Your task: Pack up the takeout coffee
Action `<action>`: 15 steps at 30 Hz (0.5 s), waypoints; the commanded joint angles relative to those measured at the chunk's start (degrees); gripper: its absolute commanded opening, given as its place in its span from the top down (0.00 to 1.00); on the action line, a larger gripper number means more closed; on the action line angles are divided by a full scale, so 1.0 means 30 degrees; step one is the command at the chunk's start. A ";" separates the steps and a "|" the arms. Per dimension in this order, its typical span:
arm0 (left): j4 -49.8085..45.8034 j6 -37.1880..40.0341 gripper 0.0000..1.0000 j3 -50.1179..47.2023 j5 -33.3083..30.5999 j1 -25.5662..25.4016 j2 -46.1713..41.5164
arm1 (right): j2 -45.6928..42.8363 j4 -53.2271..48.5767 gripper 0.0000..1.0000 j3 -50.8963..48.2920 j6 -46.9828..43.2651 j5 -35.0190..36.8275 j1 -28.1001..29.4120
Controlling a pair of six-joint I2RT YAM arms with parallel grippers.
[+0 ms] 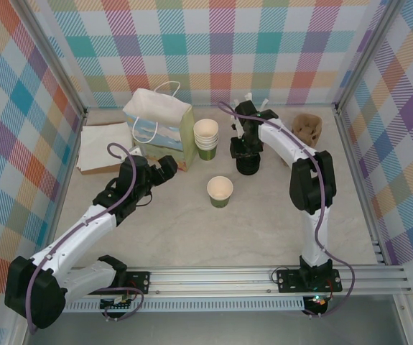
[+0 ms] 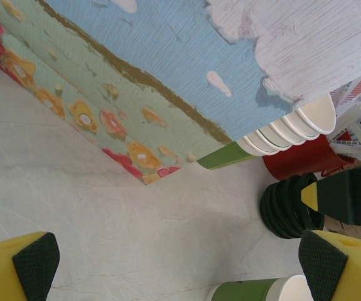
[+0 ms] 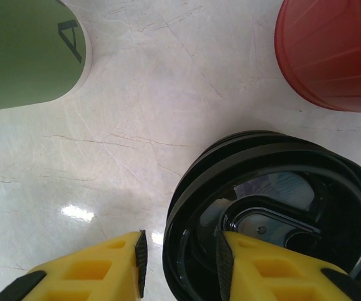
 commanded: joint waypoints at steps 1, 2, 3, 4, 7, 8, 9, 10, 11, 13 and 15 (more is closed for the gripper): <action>-0.0145 0.0113 0.00 -0.0226 -0.0284 -0.0153 -0.0338 | 0.0551 -0.0431 0.64 0.0154 -0.0363 -0.0060 0.0146; -0.0144 0.0133 0.00 -0.0216 -0.0289 -0.0160 -0.0347 | 0.0608 -0.0472 0.65 0.0161 -0.0350 -0.0053 0.0158; -0.0143 0.0133 0.00 -0.0259 -0.0302 -0.0160 -0.0347 | 0.0657 -0.0464 0.66 0.0169 -0.0364 -0.0061 0.0157; -0.0143 0.0107 0.00 -0.0274 -0.0299 -0.0154 -0.0352 | 0.0720 -0.0485 0.66 0.0175 -0.0364 -0.0060 0.0186; -0.0171 0.0129 0.00 -0.0259 -0.0313 -0.0149 -0.0346 | 0.0889 -0.0557 0.68 0.0203 -0.0364 -0.0090 0.0230; -0.0174 0.0094 0.00 -0.0252 -0.0296 -0.0145 -0.0364 | 0.0930 -0.0574 0.70 0.0218 -0.0366 -0.0088 0.0247; -0.0203 0.0077 0.00 -0.0266 -0.0320 -0.0164 -0.0381 | 0.0941 -0.0590 0.72 0.0187 -0.0364 -0.0089 0.0244; -0.0200 0.0076 0.00 -0.0248 -0.0349 -0.0164 -0.0374 | 0.0962 -0.0576 0.73 0.0191 -0.0378 -0.0090 0.0250; -0.0200 0.0098 0.00 -0.0246 -0.0331 -0.0158 -0.0367 | 0.0929 -0.0605 0.75 0.0185 -0.0364 -0.0090 0.0245; -0.0230 0.0094 0.00 -0.0252 -0.0374 -0.0168 -0.0402 | 0.0810 -0.0620 0.79 0.0147 -0.0372 -0.0067 0.0245; -0.0229 0.0076 0.00 -0.0233 -0.0354 -0.0162 -0.0419 | 0.0587 -0.0567 0.83 0.0084 -0.0324 -0.0058 0.0245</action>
